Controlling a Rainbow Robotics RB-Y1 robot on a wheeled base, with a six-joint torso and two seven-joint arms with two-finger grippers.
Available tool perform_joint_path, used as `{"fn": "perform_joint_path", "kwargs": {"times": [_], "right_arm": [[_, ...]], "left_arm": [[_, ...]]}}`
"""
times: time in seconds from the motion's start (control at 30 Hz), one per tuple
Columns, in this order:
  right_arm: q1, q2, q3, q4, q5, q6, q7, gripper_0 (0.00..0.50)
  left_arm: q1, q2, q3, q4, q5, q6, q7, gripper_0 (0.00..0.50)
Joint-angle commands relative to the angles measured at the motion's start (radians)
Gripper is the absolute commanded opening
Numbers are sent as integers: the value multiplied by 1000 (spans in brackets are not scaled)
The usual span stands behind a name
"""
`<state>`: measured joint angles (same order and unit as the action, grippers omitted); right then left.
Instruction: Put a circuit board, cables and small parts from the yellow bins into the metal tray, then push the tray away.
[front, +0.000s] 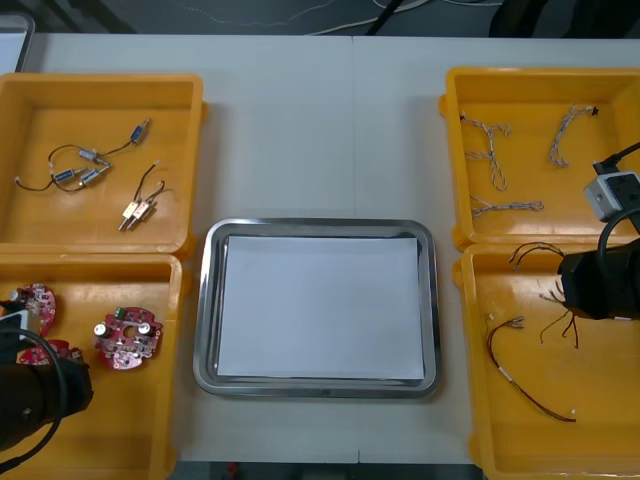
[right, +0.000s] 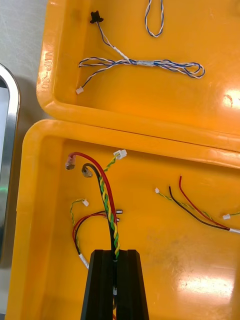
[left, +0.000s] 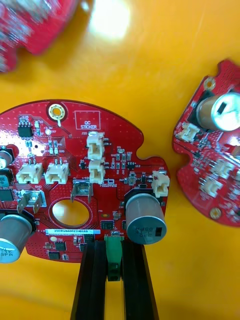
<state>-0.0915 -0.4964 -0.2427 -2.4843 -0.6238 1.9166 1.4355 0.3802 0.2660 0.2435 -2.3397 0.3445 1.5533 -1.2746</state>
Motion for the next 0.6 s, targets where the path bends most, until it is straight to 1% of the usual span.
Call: {"fn": "perform_joint_path", "kwargs": {"times": [0.03, 0.1, 0.2, 0.4, 0.6], "right_arm": [[-20, -4, 13, -8, 7, 3, -26, 0], [-20, -4, 13, -8, 7, 3, -26, 0], [-20, -4, 13, -8, 7, 3, -26, 0], [-20, -4, 13, -8, 7, 3, -26, 0], [-20, -4, 13, -8, 7, 3, -26, 0]], "left_arm": [[-27, 59, 74, -99, 33, 68, -43, 0], [-32, 79, 103, -115, 79, 88, -42, 0], [-44, 101, 135, -138, 123, 120, -35, 0], [-99, 141, 160, -190, 139, 229, -5, 0], [-204, 168, 155, -198, 166, 352, 26, 0]]}}
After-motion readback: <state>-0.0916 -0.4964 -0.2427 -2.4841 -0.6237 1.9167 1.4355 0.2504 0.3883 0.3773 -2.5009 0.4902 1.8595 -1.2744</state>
